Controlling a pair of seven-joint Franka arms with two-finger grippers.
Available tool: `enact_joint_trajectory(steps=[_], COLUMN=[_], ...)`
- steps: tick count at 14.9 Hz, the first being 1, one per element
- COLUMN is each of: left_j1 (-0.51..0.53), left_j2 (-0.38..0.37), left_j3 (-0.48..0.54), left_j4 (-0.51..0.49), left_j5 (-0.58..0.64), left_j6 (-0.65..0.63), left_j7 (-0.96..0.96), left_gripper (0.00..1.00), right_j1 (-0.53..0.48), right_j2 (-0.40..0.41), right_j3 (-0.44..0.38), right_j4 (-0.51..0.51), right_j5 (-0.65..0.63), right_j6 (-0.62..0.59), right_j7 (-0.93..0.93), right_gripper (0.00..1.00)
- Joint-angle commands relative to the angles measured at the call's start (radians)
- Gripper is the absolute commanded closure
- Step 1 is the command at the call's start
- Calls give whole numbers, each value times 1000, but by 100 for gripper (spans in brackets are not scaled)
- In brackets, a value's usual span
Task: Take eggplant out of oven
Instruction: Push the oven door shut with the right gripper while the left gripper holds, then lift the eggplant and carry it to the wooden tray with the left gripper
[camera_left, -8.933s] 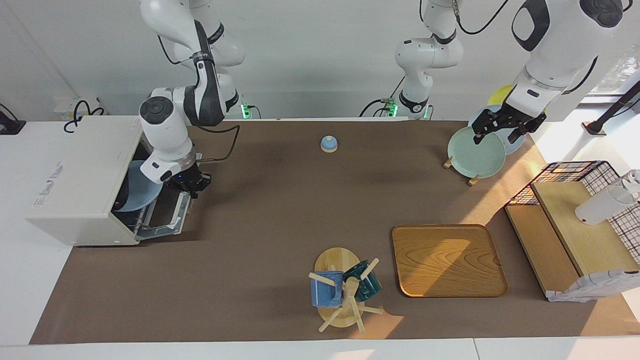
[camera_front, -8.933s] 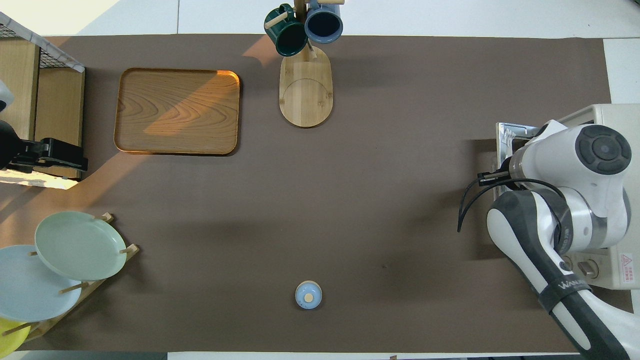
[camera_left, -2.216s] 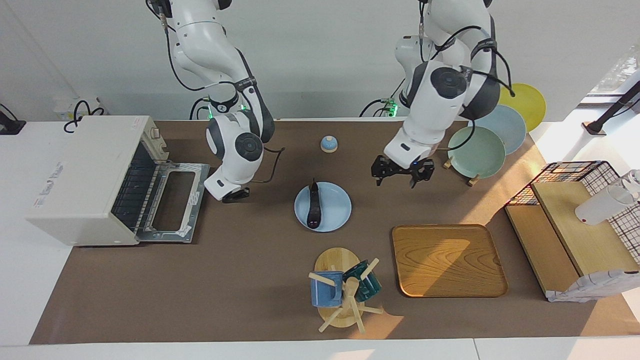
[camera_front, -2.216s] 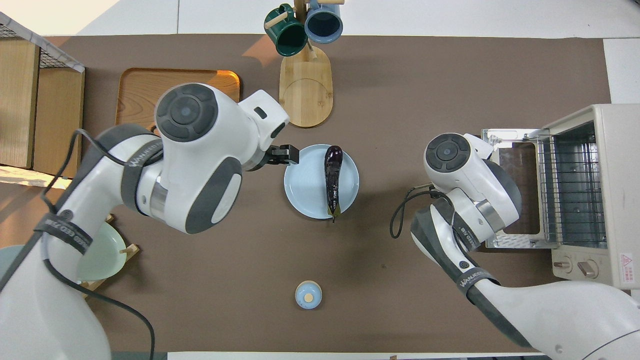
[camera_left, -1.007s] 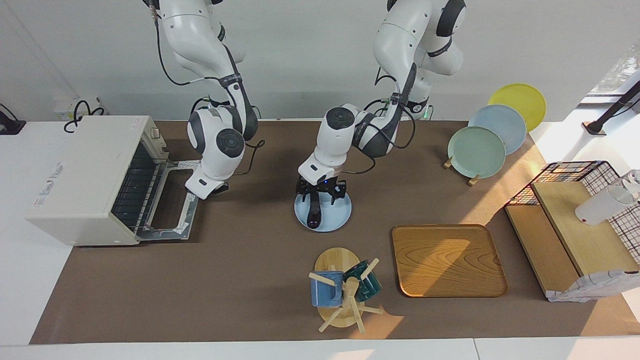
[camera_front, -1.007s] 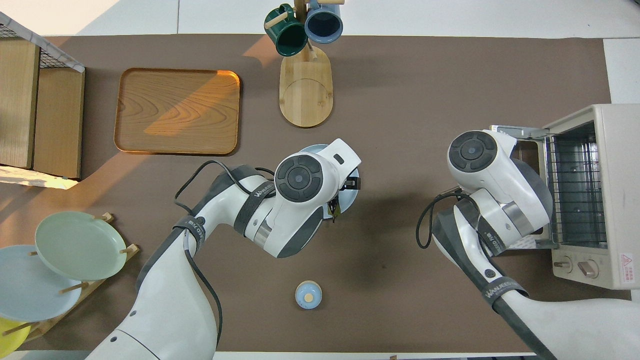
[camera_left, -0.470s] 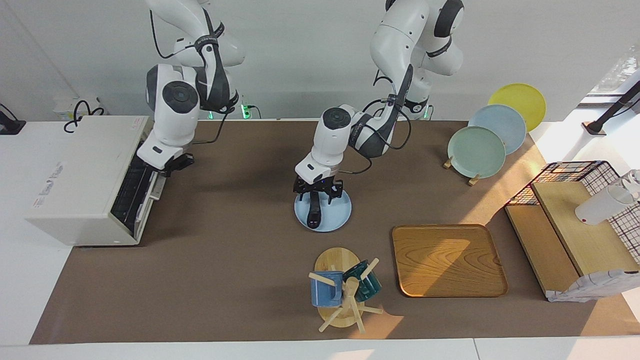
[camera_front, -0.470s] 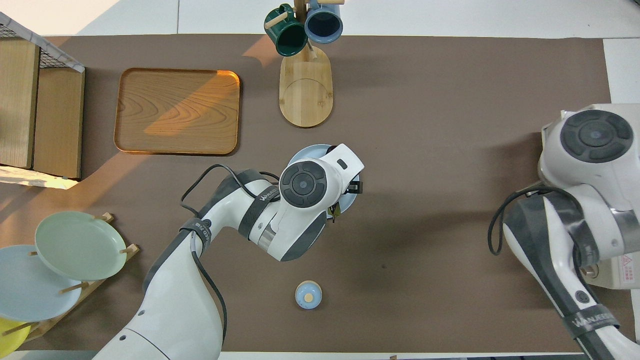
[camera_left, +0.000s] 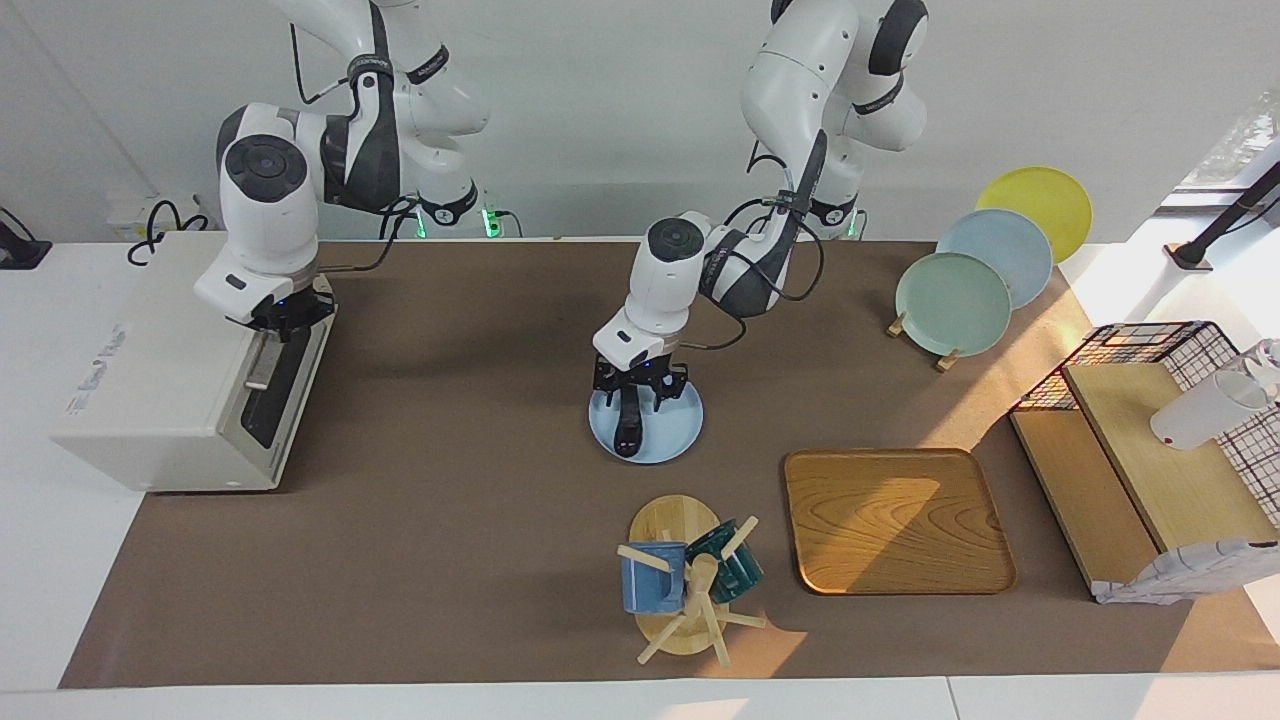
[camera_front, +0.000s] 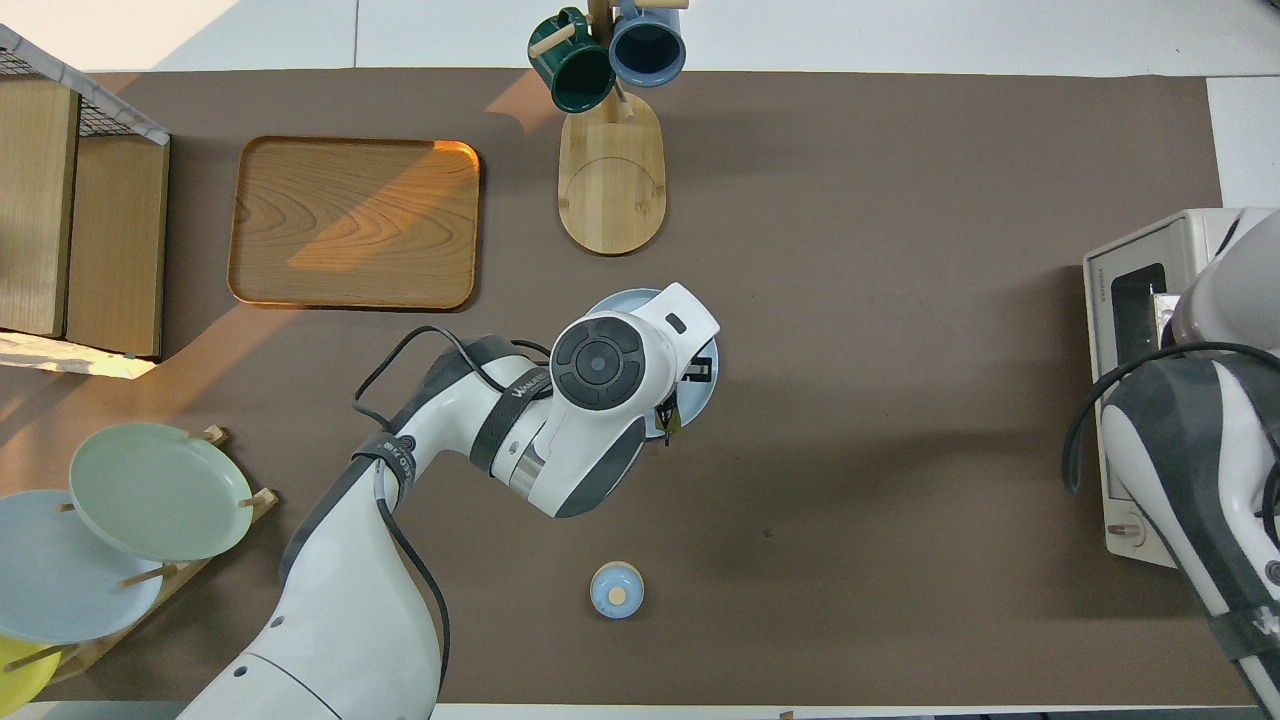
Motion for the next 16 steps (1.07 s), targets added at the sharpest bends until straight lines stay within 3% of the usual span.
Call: enact_joint_trajectory(steps=[1,4,5,6,7,12,16], left_j1=[2,14,19,29,37,147,301], left_j2=[-7,-11,-16,-23,-34,-129,-103], left_j3=[11,11,11,11,11,8,8], left_j4=[-4,1,3,4,4,22,143], left_j5=[-6,-6,-6,-6,-6,-6,-13], left_j6=[-23,-45,-58,-71,-89,-216,-341], left_j7=[33,44,44,47,47,75,150], left_gripper=[52,70,81,92,100,100,100], right_j1=[-38,-32,-32,-32,-30,-7,21], right_j2=[42,35,35,35,35,45,70], right_j3=[-7,-2,-2,-2,-2,39,49], right_j4=[184,293,322,336,344,376,422], right_j5=[147,272,325,371,407,383,360], right_j6=[-177,-251,-265,-272,-272,-298,-325], right_j7=[-42,-39,-37,-36,-33,44,87], right_gripper=[87,69,54,23,0,0,0])
